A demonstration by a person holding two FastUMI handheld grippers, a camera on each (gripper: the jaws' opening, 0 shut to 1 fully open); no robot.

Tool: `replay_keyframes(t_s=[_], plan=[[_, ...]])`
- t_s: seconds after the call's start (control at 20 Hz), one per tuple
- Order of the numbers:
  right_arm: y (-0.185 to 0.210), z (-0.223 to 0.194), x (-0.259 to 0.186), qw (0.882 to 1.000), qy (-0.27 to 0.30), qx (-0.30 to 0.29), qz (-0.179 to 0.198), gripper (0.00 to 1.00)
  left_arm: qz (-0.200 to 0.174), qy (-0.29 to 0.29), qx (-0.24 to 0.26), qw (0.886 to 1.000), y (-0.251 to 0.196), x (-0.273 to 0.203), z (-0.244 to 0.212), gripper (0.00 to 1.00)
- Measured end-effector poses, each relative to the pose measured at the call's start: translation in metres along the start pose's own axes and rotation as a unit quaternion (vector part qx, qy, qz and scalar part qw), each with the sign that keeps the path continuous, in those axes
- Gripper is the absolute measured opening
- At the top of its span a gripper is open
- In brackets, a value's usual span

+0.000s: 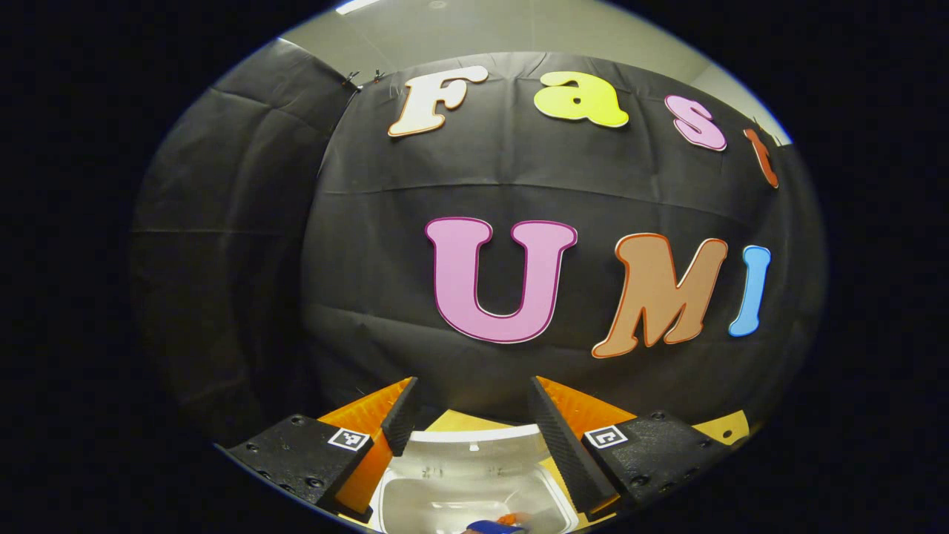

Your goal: Press the lid of the desktop garbage bin to open it, pick up the crumpled paper on the desktop and throw it into the bin, then pick up the pop can on the desktop and drop it into the bin, and finally close the garbage bin lid.

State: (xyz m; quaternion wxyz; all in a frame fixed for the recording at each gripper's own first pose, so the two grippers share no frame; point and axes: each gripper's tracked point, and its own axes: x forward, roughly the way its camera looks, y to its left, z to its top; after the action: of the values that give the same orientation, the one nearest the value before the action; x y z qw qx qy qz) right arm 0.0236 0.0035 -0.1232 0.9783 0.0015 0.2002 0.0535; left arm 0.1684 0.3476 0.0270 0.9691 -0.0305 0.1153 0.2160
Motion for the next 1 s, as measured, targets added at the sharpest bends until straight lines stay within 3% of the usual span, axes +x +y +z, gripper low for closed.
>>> replay_keyframes(t_s=[0.2,0.45,1.0], plan=[[0.006,-0.001,0.002,1.0,-0.001,-0.011,0.02,0.99,0.001,-0.002,-0.012,1.0,-0.002,-0.034,-0.015,0.9],[0.004,-0.004,0.005,0.999,0.004,-0.009,0.034,0.99,0.004,-0.011,0.013,1.0,-0.003,-0.066,-0.034,0.92],[0.005,-0.007,0.006,0.999,0.012,-0.012,0.044,0.99,0.014,0.009,0.022,1.0,-0.009,-0.097,-0.076,0.94]])
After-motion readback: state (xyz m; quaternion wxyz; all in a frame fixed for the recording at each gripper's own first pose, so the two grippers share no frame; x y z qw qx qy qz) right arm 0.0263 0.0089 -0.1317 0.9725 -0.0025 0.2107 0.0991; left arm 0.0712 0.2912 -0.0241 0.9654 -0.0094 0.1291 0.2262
